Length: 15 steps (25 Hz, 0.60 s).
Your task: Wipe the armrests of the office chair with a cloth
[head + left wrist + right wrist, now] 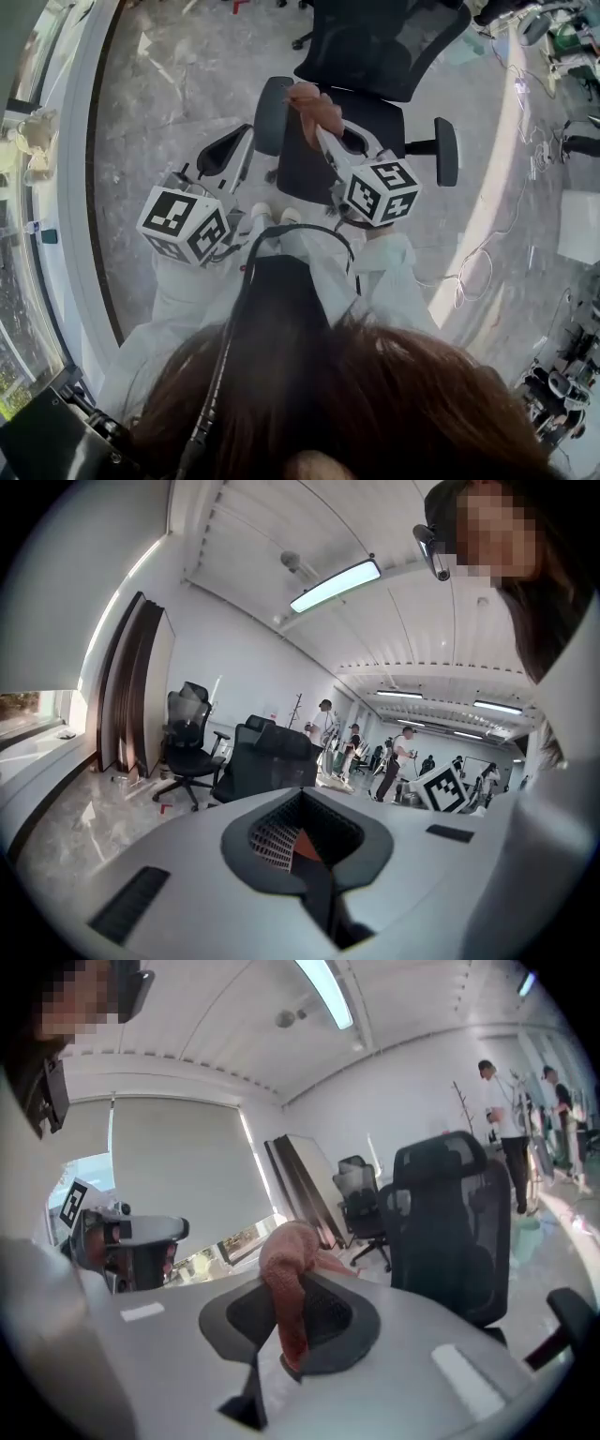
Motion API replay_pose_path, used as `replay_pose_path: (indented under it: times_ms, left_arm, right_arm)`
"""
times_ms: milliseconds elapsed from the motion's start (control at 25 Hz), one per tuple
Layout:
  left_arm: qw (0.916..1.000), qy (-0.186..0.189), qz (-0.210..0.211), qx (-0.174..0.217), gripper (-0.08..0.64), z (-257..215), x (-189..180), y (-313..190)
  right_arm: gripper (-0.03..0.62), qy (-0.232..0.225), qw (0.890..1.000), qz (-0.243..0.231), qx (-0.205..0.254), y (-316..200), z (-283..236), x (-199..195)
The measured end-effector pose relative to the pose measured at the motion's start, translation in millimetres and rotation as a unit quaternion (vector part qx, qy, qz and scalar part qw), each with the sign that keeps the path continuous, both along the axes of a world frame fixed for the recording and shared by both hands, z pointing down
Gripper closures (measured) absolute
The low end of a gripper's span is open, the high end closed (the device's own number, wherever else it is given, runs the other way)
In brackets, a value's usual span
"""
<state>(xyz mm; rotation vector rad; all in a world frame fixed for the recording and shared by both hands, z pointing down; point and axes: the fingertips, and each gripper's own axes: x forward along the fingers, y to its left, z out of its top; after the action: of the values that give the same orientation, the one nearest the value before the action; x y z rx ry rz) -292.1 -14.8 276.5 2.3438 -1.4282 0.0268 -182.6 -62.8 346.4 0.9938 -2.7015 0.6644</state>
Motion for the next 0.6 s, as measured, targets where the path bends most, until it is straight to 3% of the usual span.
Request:
replay_pose_path:
  times_ms: [160,280,600]
  left_arm:
    - [0.9996,-0.004,0.013,0.023,0.557,-17.6,11.0,-6.0]
    - [0.9993,-0.004,0.020,0.031,0.557,-21.9,17.1,-10.4]
    - [0.9987,-0.006,0.040,0.030,0.557,-21.6,37.5,-20.6]
  right_arm:
    - [0.557,0.007,0.996,0.044,0.080,9.4,-56.3,18.3]
    - [0.557,0.006,0.991,0.073,0.115,21.1,-79.8,34.9]
    - [0.557,0.006,0.985,0.115,0.125,29.2,-88.9,66.7]
